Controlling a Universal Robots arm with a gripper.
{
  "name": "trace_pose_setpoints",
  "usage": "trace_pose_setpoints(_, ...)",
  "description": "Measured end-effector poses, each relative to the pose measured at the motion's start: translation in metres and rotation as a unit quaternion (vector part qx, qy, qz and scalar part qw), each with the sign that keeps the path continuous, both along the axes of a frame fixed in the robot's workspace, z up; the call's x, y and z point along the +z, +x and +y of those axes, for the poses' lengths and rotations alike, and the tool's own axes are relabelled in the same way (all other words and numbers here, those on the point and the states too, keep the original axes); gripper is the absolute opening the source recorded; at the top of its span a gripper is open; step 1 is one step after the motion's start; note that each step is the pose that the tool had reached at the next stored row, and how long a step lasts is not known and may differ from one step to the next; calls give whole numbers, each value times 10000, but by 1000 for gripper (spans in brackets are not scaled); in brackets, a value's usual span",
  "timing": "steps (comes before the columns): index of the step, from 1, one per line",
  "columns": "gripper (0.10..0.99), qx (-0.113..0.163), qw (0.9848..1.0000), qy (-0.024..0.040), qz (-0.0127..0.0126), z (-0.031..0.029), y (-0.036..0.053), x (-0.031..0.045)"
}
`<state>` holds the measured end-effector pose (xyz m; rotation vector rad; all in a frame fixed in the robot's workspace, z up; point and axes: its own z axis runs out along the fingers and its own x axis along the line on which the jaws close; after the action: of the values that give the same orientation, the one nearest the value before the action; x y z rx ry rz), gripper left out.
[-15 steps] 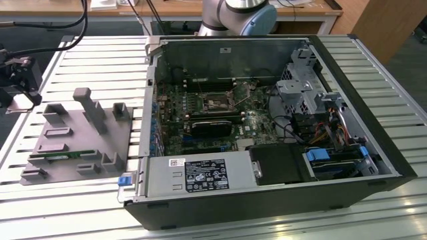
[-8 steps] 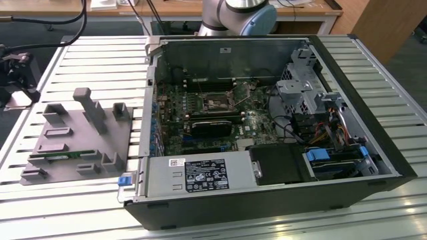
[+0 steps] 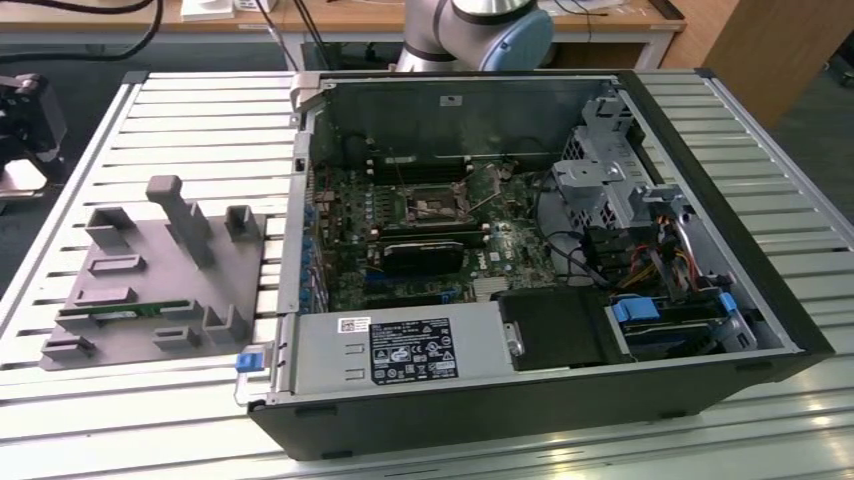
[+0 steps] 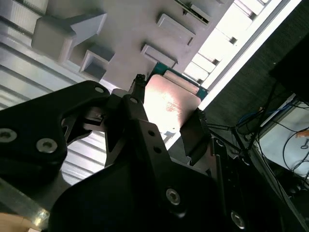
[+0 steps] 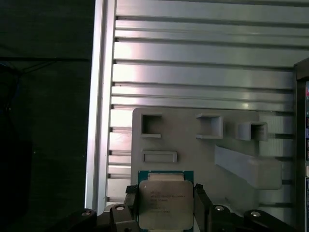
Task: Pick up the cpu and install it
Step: 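Pick up the cpu and move it towards the insertion slot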
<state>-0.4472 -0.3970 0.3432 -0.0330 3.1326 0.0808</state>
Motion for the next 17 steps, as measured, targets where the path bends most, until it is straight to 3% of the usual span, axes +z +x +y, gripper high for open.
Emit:
trace_pose_setpoints(12, 541, 0, 10000, 0, 0, 10, 0, 542)
trace_pose_setpoints(15, 541, 0, 10000, 7, -1, 13, 10, 602)
trace_pose_setpoints(17, 541, 0, 10000, 11, 0, 12, 80, 603)
